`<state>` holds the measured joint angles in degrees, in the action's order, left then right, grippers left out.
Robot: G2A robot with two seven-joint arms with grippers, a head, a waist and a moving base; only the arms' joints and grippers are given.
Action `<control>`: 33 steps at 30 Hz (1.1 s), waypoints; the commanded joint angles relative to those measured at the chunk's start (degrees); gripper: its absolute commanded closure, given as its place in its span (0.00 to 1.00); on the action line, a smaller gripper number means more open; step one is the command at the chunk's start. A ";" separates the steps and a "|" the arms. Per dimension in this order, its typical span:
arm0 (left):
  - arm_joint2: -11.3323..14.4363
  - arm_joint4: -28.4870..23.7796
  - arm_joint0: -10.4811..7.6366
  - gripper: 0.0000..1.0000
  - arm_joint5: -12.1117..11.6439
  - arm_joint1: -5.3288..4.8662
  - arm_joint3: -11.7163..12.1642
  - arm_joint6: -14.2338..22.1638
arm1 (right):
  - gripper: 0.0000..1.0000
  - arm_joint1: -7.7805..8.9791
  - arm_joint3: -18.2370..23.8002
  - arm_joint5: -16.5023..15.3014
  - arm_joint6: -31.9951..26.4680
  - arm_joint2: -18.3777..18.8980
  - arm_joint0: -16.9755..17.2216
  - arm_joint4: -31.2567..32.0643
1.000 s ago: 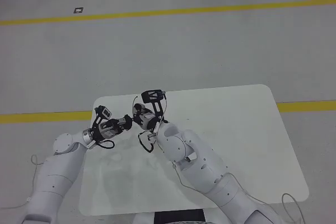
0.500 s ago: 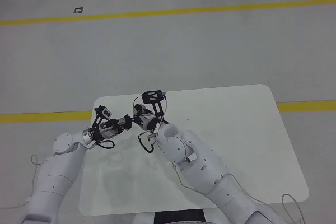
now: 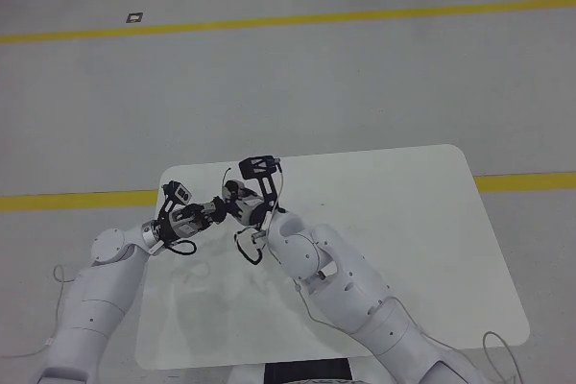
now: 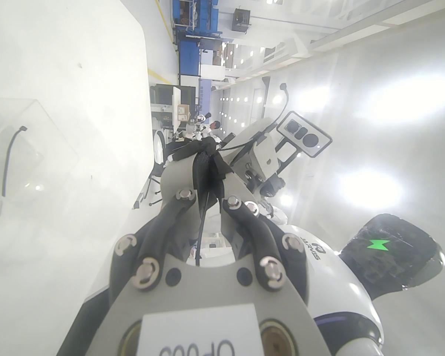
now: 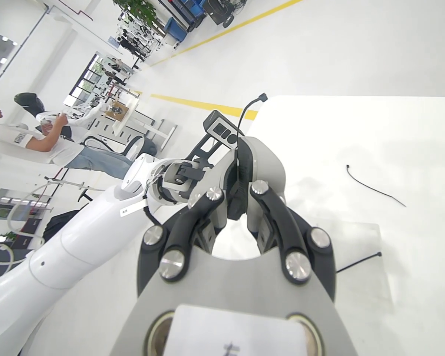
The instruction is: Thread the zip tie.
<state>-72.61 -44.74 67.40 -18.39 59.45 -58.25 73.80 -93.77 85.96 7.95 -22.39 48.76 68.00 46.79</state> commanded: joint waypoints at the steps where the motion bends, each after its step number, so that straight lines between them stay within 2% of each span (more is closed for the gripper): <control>1: 0.00 0.00 0.00 1.00 0.00 0.00 0.00 0.00 | 1.00 -0.03 -0.17 -0.02 0.00 -0.09 -0.10 -0.11; 19: 0.00 0.00 0.00 1.00 0.00 0.00 0.00 0.00 | 1.00 0.49 1.06 1.35 -0.37 1.15 1.07 1.38; 33: 0.00 0.00 0.00 1.00 0.00 0.00 0.00 0.00 | 1.00 0.64 1.02 -0.41 -1.36 0.93 1.16 0.11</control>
<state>-72.61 -44.74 67.40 -18.39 59.45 -58.25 73.80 -93.14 87.04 7.62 -23.65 49.76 69.22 46.92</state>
